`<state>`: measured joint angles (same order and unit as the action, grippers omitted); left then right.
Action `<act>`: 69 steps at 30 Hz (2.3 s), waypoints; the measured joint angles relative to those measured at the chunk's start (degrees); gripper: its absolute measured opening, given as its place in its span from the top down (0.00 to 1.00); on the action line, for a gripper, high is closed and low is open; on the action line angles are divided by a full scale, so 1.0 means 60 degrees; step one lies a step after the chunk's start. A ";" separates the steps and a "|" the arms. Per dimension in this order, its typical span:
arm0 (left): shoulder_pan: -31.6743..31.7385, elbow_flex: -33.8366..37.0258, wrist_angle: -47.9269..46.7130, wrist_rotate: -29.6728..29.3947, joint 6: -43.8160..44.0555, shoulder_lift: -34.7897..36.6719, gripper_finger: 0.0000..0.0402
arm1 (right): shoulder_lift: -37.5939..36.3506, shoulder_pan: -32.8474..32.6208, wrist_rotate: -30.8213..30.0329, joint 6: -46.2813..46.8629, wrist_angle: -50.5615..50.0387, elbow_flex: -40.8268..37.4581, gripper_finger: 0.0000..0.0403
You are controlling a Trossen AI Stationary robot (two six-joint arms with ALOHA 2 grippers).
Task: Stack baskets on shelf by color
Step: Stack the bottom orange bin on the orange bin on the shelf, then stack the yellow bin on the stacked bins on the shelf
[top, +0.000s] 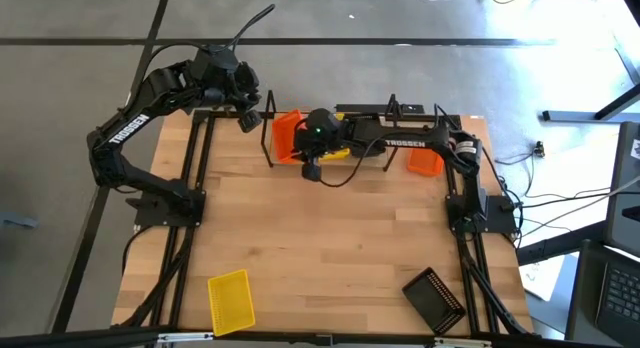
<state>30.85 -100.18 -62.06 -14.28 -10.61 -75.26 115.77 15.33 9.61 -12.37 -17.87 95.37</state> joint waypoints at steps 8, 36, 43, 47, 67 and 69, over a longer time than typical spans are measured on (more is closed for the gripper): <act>0.0000 0.0000 -0.0004 0.0000 -0.0004 0.0000 0.82 | -0.0086 0.0016 -0.1767 0.0503 -0.0206 0.0456 0.80; -0.0004 -0.0011 -0.0044 0.0005 -0.0080 -0.0004 0.82 | 0.0263 0.0567 -0.3038 0.1210 -0.0897 0.0713 0.86; -0.0004 -0.0011 -0.0464 0.0020 -0.0026 -0.0004 0.82 | 0.0047 0.0336 -0.3107 0.0573 -0.2510 0.2377 0.86; -0.0004 -0.0011 -0.1304 0.0076 0.0452 -0.0002 0.82 | 0.0047 0.0225 -0.3094 0.0282 -0.4033 0.3491 0.86; -0.1475 0.3606 -0.2659 0.5206 0.2235 0.1889 0.82 | -0.0571 -0.0006 0.0137 -0.1447 -0.7998 0.5032 0.97; -0.1946 0.4342 -0.2550 0.5493 0.2572 0.2358 0.82 | -0.0881 -0.0225 0.0170 -0.1223 -0.7985 0.5042 0.99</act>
<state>19.18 -74.13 -77.37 18.67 4.82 -61.12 110.48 13.98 10.62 -19.71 -65.78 125.62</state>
